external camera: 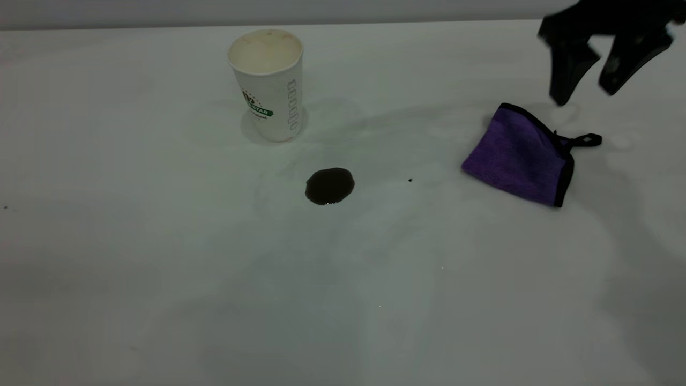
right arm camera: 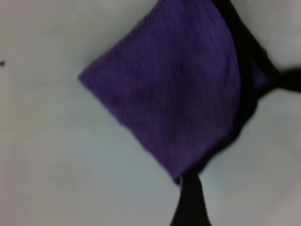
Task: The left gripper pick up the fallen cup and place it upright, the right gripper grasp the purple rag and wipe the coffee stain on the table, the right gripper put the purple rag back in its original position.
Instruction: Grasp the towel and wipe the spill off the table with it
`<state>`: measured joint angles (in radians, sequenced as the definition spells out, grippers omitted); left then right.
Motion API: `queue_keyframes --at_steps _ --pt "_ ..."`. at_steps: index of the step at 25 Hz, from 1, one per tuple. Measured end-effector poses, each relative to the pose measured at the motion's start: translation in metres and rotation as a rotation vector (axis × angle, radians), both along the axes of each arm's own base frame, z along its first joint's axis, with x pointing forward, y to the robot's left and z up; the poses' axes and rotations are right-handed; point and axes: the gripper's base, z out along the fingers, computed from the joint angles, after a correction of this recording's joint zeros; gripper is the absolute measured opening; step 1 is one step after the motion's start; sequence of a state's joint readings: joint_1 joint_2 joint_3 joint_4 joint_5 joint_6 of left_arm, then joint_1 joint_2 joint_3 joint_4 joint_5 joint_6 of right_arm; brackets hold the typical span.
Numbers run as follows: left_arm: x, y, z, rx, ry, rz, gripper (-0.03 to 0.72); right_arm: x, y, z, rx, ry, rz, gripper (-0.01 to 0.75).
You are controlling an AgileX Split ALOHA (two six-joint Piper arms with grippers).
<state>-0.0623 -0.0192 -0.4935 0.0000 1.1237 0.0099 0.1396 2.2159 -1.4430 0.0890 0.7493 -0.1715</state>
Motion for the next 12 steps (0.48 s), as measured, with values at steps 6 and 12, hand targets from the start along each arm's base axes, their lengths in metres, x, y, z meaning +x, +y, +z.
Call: queue_keyframes --at_steps 6,12 --pt "0.0 0.0 0.0 0.0 0.0 0.0 0.238 0.008 0.014 -0.028 0.0 -0.063 0.037 0.633" --pt "0.0 0.0 0.0 0.0 0.0 0.0 0.238 0.005 0.035 -0.056 -0.004 -0.054 0.084 0.624"
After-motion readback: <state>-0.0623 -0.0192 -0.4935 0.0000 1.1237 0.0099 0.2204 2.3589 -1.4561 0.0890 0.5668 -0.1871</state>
